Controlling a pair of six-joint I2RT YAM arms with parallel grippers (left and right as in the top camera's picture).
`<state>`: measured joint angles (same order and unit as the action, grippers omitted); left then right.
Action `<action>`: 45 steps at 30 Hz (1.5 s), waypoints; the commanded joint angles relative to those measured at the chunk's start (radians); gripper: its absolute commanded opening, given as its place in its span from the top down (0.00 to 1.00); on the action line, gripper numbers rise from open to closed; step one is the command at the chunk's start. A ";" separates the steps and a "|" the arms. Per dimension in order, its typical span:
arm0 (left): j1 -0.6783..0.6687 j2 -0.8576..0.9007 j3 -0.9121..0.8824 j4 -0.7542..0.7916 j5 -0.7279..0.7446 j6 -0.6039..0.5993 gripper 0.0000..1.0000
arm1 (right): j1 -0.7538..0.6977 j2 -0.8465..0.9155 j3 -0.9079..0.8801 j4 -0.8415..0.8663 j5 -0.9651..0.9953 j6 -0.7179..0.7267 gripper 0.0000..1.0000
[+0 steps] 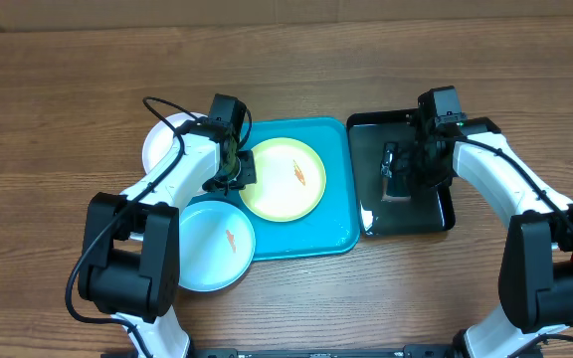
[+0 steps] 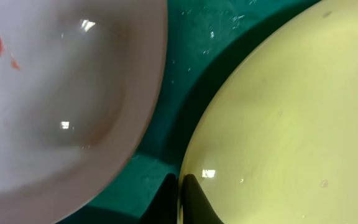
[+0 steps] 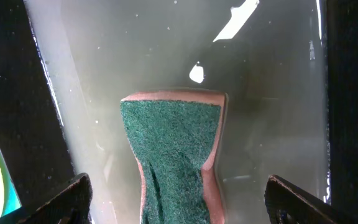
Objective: Clean dirty plates on tray and stack at the side
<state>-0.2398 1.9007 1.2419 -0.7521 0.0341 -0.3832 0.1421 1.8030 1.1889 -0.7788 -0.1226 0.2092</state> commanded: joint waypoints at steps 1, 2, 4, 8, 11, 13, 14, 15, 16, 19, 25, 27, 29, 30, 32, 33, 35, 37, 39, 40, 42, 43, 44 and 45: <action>0.004 0.010 -0.011 0.025 0.045 -0.006 0.96 | 0.003 0.000 -0.002 -0.005 0.010 -0.050 0.10; 0.004 0.010 -0.011 0.033 0.067 -0.006 0.96 | 0.003 0.000 0.003 -0.016 0.010 -0.111 0.10; 0.003 0.010 -0.011 0.041 0.081 -0.006 0.96 | 0.003 0.000 0.018 -0.041 0.010 -0.164 0.10; 0.004 0.010 -0.011 0.043 0.082 -0.006 0.94 | 0.003 0.000 0.042 -0.071 0.008 -0.159 0.10; 0.004 0.010 -0.011 0.044 0.082 -0.006 0.94 | 0.003 0.000 0.041 -0.068 -0.010 -0.158 0.16; 0.003 0.010 -0.012 0.047 0.082 -0.006 0.93 | 0.004 0.000 0.041 -0.068 -0.013 -0.158 0.16; 0.003 0.010 -0.012 0.047 0.082 -0.006 0.92 | 0.004 0.000 0.041 -0.069 -0.013 -0.158 0.16; 0.003 0.010 -0.012 0.048 0.082 -0.006 0.92 | 0.004 0.000 0.040 -0.069 -0.013 -0.158 0.16; 0.003 0.010 -0.012 0.049 0.082 -0.006 0.92 | 0.004 0.000 0.038 -0.068 -0.013 -0.158 0.16; 0.003 0.010 -0.012 0.049 0.082 -0.006 0.91 | 0.004 0.000 0.023 -0.058 -0.013 -0.156 0.16; 0.003 0.010 -0.012 0.050 0.082 -0.006 0.96 | 0.004 0.000 0.008 -0.037 -0.059 -0.154 0.00; 0.003 0.010 -0.012 0.051 0.078 -0.006 0.96 | 0.004 0.000 0.008 -0.025 -0.090 -0.154 0.00; 0.003 0.010 -0.012 0.051 0.074 -0.006 0.96 | 0.003 0.000 0.010 -0.014 -0.092 -0.154 0.00; 0.003 0.010 -0.012 0.051 0.073 -0.006 0.96 | 0.003 0.000 0.011 -0.011 -0.092 -0.154 0.09; 0.004 0.010 -0.012 0.051 0.070 -0.006 0.96 | 0.003 0.000 0.013 -0.011 -0.092 -0.153 0.40; 0.004 0.010 -0.012 0.051 0.070 -0.006 0.96 | 0.003 0.000 0.013 -0.011 -0.091 -0.148 0.45; 0.003 0.010 -0.012 0.051 0.070 -0.006 0.96 | 0.003 0.000 0.013 -0.011 -0.088 -0.105 0.45; 0.003 0.010 -0.012 0.053 0.070 -0.006 0.96 | 0.004 0.000 0.012 -0.011 -0.088 -0.074 0.45; 0.003 0.010 -0.012 0.054 0.070 -0.006 0.96 | 0.009 0.000 0.008 -0.012 -0.082 -0.074 0.45; 0.004 0.010 -0.012 0.054 0.070 -0.006 0.95 | 0.014 0.000 0.008 -0.012 -0.065 -0.060 0.45; 0.004 0.010 -0.012 0.054 0.070 -0.006 0.95 | 0.025 0.000 0.008 -0.012 -0.026 -0.036 0.44; 0.003 0.010 -0.012 0.054 0.070 -0.006 0.94 | 0.032 0.000 0.008 -0.011 -0.019 -0.036 0.42; 0.003 0.010 -0.012 0.054 0.070 -0.006 0.94 | 0.038 0.000 0.008 -0.008 -0.016 -0.036 0.41; 0.003 0.010 -0.012 0.054 0.070 -0.006 0.94 | 0.045 0.000 0.007 -0.008 -0.011 -0.036 0.41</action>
<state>-0.2401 1.9007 1.2411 -0.7021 0.1013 -0.3870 0.1616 1.8030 1.2011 -0.7937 -0.1715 0.1432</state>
